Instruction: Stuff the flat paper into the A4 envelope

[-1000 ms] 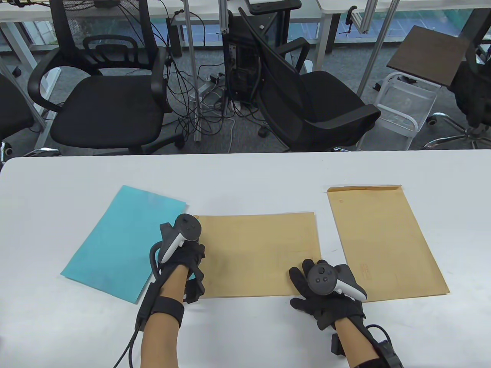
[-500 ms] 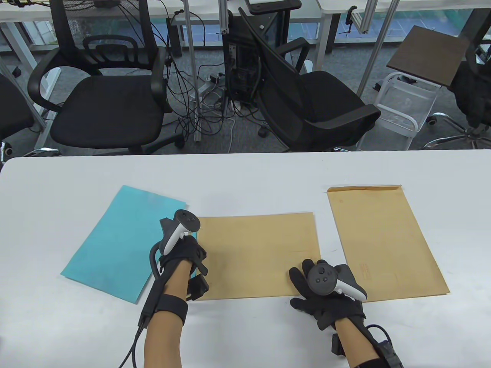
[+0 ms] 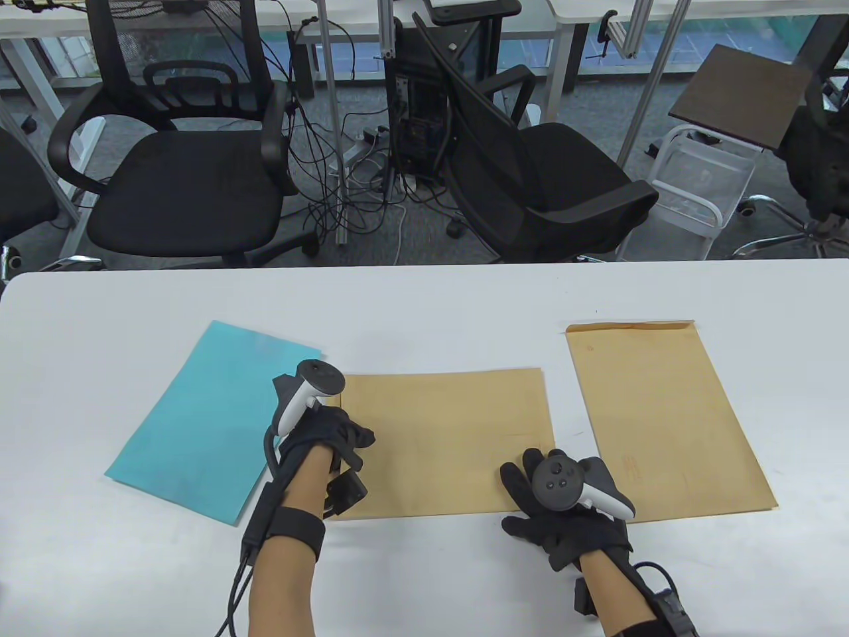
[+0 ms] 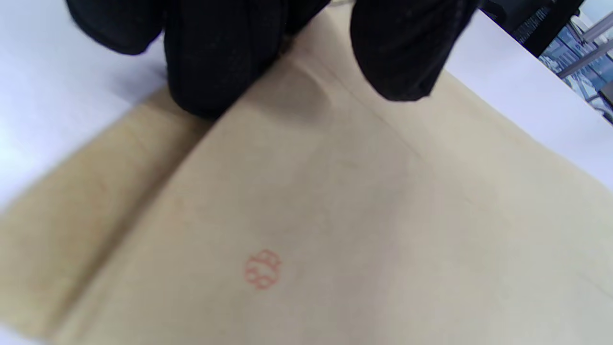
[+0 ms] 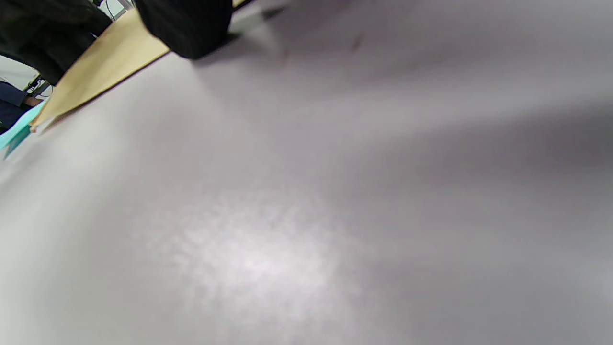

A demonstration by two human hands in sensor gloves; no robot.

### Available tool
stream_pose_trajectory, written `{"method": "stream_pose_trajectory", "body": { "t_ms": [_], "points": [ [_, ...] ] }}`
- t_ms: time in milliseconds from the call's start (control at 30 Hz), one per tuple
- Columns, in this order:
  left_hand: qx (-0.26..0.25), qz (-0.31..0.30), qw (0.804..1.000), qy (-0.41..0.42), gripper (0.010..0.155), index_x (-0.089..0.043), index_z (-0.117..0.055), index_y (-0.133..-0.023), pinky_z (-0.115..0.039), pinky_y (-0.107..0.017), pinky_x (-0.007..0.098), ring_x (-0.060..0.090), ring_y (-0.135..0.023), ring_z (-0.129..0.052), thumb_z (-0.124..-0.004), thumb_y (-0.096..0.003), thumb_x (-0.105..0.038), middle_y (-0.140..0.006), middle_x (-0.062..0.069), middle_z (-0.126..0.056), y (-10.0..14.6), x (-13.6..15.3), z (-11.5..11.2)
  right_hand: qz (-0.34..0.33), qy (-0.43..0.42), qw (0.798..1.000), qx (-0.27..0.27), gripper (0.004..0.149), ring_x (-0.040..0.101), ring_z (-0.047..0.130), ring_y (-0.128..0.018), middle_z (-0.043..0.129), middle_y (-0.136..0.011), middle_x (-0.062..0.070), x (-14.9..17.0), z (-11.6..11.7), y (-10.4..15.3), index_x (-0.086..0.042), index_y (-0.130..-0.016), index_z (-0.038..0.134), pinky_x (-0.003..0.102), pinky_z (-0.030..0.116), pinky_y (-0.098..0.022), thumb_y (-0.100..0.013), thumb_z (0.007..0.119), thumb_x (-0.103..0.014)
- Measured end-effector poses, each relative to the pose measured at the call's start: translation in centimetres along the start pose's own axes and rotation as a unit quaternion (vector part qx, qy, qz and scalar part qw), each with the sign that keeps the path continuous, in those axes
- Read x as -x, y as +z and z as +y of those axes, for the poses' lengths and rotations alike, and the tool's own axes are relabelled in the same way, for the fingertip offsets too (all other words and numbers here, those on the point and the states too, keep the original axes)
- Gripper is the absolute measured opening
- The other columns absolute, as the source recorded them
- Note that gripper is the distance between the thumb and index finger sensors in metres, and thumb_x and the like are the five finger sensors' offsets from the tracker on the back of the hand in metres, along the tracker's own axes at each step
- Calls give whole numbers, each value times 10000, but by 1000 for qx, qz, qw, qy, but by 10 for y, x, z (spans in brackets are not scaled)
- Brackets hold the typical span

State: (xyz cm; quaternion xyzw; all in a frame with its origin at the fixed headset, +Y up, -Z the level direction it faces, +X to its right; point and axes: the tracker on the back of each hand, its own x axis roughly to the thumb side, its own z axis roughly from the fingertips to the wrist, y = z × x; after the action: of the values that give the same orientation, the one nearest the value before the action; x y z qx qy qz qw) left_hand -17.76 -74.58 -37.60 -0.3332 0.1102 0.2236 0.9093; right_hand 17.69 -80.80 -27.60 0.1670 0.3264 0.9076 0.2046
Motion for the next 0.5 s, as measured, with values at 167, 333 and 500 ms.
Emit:
{"method": "stream_pose_trajectory", "body": {
  "t_ms": [167,333,500],
  "points": [
    [-53,10,995,-84,872,37,-427,-1095,-705,-564,610,431,-685,-938,-768,-484,-484,-976,348,-686,21,8,-2,1,0,1000,0,783,508,-263,-897,-176,-1083,145,0,0,0,-212,-1140,55,745,-146,-518,-636,617,-418],
    [-49,32,994,-94,898,84,-376,-1076,-739,-542,582,395,-661,-963,-795,-478,-437,-934,339,-721,29,22,-20,1,1,1000,0,782,511,-261,-897,-175,-1084,145,0,0,0,-213,-1140,55,747,-144,-520,-635,616,-419],
    [-59,34,996,-51,843,81,-449,-1056,-775,-514,545,338,-580,-1011,-835,-459,-372,-848,299,-781,37,23,-27,2,2,1000,0,784,508,-264,-898,-180,-1084,144,0,0,0,-214,-1140,50,746,-146,-520,-635,613,-421]
  ]
}}
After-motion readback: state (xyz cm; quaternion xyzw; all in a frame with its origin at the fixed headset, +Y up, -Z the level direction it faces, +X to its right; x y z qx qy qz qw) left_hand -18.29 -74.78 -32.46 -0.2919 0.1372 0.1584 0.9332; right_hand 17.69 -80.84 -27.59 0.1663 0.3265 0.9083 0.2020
